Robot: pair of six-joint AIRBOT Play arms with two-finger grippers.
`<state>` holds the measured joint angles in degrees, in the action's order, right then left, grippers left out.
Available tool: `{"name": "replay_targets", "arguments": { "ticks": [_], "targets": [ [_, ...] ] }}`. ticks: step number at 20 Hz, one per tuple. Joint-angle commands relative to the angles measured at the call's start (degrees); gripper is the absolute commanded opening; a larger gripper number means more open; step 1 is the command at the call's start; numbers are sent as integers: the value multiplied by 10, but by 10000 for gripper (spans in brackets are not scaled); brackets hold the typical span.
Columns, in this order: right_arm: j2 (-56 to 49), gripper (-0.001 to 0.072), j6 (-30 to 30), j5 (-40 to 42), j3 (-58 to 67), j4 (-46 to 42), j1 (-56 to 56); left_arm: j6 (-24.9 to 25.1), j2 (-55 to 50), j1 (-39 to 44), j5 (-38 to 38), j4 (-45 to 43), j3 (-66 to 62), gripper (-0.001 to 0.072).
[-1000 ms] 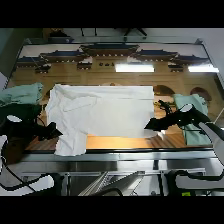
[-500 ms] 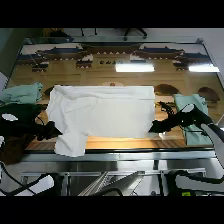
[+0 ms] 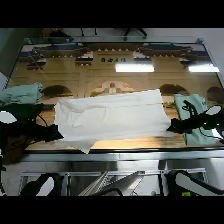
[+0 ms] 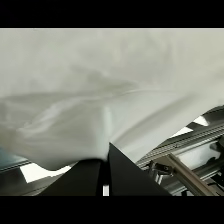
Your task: Fold the shirts.
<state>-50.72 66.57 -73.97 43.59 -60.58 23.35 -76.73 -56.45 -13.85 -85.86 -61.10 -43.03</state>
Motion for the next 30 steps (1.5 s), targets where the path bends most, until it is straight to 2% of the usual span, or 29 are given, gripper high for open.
{"name": "replay_targets", "arguments": {
  "ticks": [1,3,5,8,10,13,16,17,18,19,20,21,23,24,25,30],
  "targets": [
    [5,17,-89,50,11,118,3,-8,-11,44,67,-4,-30,18],
    [-5,17,-144,106,41,195,-18,-8,-63,44,75,-3,-90,19],
    [-26,17,-160,173,86,233,-42,-9,-116,44,77,3,-160,18],
    [-90,17,-189,240,150,236,-80,0,-193,44,116,58,-256,19],
    [-140,18,-228,286,170,236,-106,0,-245,47,129,56,-307,19],
    [-211,17,-253,356,184,237,-129,0,-320,47,130,57,-352,19],
    [-261,25,-255,359,199,238,-135,3,-385,48,128,57,-365,19],
    [-262,77,-255,356,200,237,-134,4,-401,49,129,57,-365,20],
    [-258,254,-255,348,207,236,-131,3,-413,49,129,58,-365,23],
    [-255,361,-254,321,224,228,-123,4,-420,49,131,58,-365,130],
    [-255,372,-253,284,250,215,-110,3,-421,49,134,58,-365,595],
    [-257,372,-239,254,275,204,-95,-3,-419,49,139,58,-367,687],
    [-273,388,-215,205,323,201,-57,-3,-414,45,134,57,-387,686],
    [-288,502,-213,181,345,201,-42,-11,-412,43,123,58,-407,686],
    [-306,557,-202,159,364,201,-29,-22,-412,43,108,58,-431,686],
    [-390,557,-190,117,402,212,-24,-46,-412,72,43,57,-514,685]
  ]
}}
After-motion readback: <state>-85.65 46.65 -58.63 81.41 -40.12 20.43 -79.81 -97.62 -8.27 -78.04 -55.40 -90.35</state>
